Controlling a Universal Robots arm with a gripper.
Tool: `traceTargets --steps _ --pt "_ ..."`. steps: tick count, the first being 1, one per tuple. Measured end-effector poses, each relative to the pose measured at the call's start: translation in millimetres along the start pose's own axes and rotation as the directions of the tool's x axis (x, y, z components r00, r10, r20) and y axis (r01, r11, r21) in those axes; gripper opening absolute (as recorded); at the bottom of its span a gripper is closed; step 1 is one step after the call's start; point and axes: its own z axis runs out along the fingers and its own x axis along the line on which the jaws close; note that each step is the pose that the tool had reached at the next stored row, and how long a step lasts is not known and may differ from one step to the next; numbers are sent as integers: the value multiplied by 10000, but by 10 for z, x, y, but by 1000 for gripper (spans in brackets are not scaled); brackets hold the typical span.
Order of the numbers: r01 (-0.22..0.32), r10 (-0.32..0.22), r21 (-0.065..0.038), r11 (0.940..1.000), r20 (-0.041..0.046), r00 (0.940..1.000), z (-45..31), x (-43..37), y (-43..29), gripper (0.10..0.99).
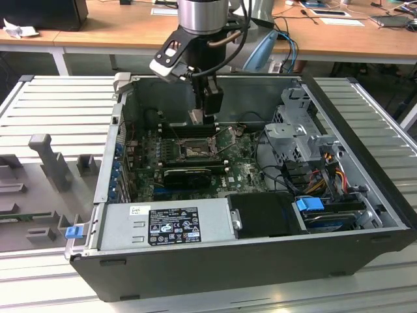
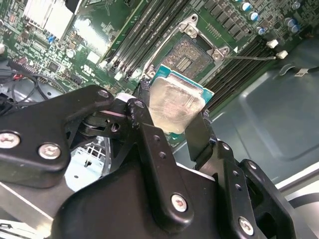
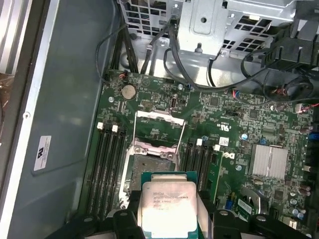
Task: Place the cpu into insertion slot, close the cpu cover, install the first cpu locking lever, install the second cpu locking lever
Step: 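Place the cpu into insertion slot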
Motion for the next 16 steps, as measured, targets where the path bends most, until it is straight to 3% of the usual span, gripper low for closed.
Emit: traceTargets --steps 10,16 --pt "-889 889 -14 9960 69 9960 22 0 -2 529" --pt "-1155 1155 -18 9933 100 9933 180 1 -14 529"
